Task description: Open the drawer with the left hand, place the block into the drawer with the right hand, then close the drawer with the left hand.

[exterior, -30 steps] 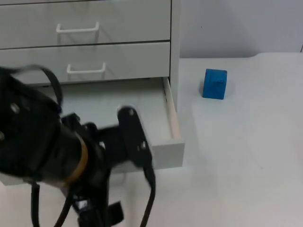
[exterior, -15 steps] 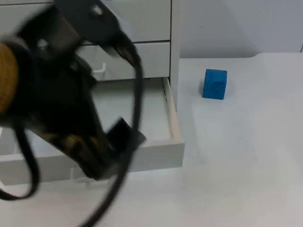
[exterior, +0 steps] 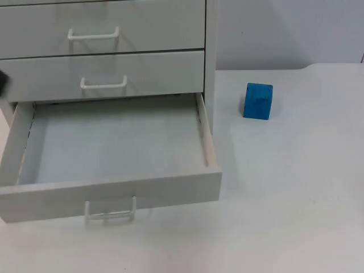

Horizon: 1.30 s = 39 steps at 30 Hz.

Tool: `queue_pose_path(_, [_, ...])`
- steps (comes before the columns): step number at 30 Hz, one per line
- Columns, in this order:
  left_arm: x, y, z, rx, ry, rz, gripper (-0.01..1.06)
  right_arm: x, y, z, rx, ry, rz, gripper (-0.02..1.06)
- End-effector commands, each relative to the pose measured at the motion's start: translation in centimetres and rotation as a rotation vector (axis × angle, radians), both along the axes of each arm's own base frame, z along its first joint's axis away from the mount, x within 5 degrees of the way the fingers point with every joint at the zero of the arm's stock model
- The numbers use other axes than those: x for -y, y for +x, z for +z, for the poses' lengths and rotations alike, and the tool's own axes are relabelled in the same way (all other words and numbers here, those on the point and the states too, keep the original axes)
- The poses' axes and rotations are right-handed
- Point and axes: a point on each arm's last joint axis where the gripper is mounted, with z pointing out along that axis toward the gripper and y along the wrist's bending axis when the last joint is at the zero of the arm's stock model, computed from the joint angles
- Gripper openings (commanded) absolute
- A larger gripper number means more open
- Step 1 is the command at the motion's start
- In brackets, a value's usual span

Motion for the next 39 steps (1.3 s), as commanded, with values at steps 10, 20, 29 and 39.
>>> queue_pose_path(10, [-4.6, -3.1, 1.4, 0.02, -0.246, 0.334, 0.92, -0.1, 0.0, 0.0, 0.007, 0.007, 0.004, 1.04])
queue_pose_path(20, [-2.3, -4.4, 0.8, -0.14, -0.311, 0.106, 0.92, -0.1, 0.0, 0.0, 0.003, 0.011, 0.004, 1.04])
queue_pose_path(29, [-3.1, -4.7, -0.8, -0.189, -0.204, 0.13, 0.92, -0.2, -0.1, -0.1, -0.014, 0.004, 0.015, 1.04])
queue_pose_path(39, [-3.3, -4.8, -2.5, -0.193, -0.223, 0.187, 0.99, -0.6, 0.0, 0.0, -0.01, 0.004, 0.083, 1.04])
